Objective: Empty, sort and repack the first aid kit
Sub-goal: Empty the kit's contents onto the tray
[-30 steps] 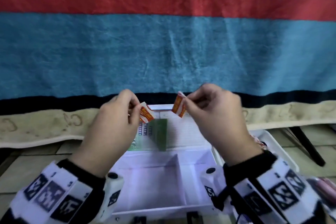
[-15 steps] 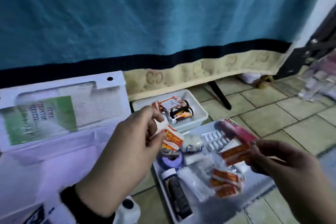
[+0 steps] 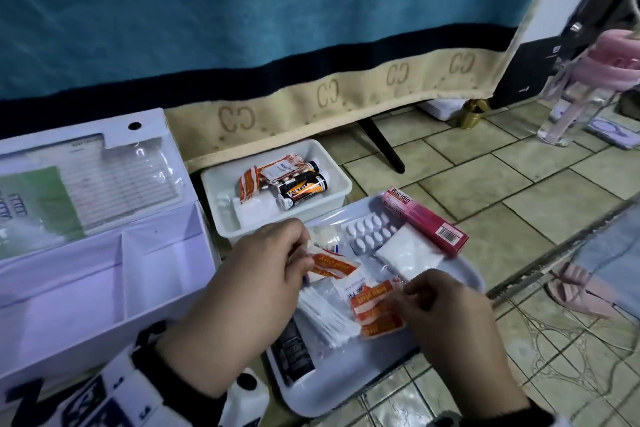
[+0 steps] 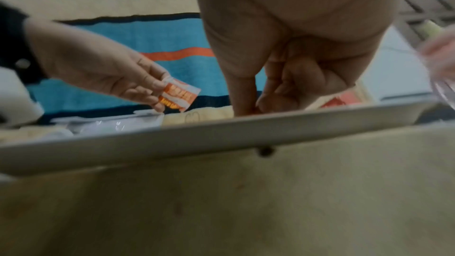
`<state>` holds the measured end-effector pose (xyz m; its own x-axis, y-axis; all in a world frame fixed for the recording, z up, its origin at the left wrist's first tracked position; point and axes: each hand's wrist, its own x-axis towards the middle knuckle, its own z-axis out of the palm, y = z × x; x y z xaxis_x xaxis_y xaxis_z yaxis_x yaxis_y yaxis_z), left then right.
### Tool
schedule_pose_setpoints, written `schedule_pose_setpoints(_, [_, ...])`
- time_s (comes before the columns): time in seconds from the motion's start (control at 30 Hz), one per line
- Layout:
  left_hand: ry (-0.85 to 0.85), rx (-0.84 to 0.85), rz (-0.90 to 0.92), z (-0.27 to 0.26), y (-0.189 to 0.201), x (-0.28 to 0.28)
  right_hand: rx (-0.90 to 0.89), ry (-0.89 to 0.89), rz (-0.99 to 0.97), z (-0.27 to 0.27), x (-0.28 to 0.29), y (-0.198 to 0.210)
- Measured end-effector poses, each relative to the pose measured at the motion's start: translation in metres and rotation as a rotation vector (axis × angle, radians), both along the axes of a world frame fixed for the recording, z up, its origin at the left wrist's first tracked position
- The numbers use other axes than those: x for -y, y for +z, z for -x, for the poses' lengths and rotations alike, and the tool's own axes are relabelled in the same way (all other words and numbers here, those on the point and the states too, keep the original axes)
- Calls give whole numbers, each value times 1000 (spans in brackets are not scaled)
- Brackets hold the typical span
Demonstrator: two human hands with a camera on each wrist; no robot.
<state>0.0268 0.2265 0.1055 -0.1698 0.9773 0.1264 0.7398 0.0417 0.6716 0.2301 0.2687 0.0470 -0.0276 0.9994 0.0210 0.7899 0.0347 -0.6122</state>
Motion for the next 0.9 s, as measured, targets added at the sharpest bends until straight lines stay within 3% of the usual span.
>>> schedule_pose_setpoints(0.07, [5, -7, 30, -3, 0, -2, 35, 50, -31, -3, -2, 4])
schedule_pose_setpoints(0.2, [13, 78, 114, -17, -1, -6, -408, 204, 80, -7, -7, 19])
schedule_pose_setpoints(0.3, [-18, 82, 185, -28, -3, -10, -455, 329, 160, -5, -4, 23])
schedule_pose_setpoints(0.4, [-55, 41, 236, -33, -7, -15, -679, 300, 281, -9, -5, 25])
schedule_pose_setpoints(0.47, [-69, -27, 233, -34, -9, -17, -722, 307, 334, -12, -5, 27])
schedule_pose_setpoints(0.57, [-80, -40, 215, -37, -10, -19, -559, 349, 332, -12, -6, 23])
schedule_pose_setpoints(0.67, [-69, 43, 226, -36, -13, -21, -274, 316, 169, -12, -12, 12])
schedule_pose_setpoints(0.77, [-31, 71, 209, -26, -16, -20, -114, 277, 46, -11, -18, 4])
schedule_pose_setpoints(0.9, [15, 101, 178, -10, -17, -16, 112, 285, 22, -6, -18, -2])
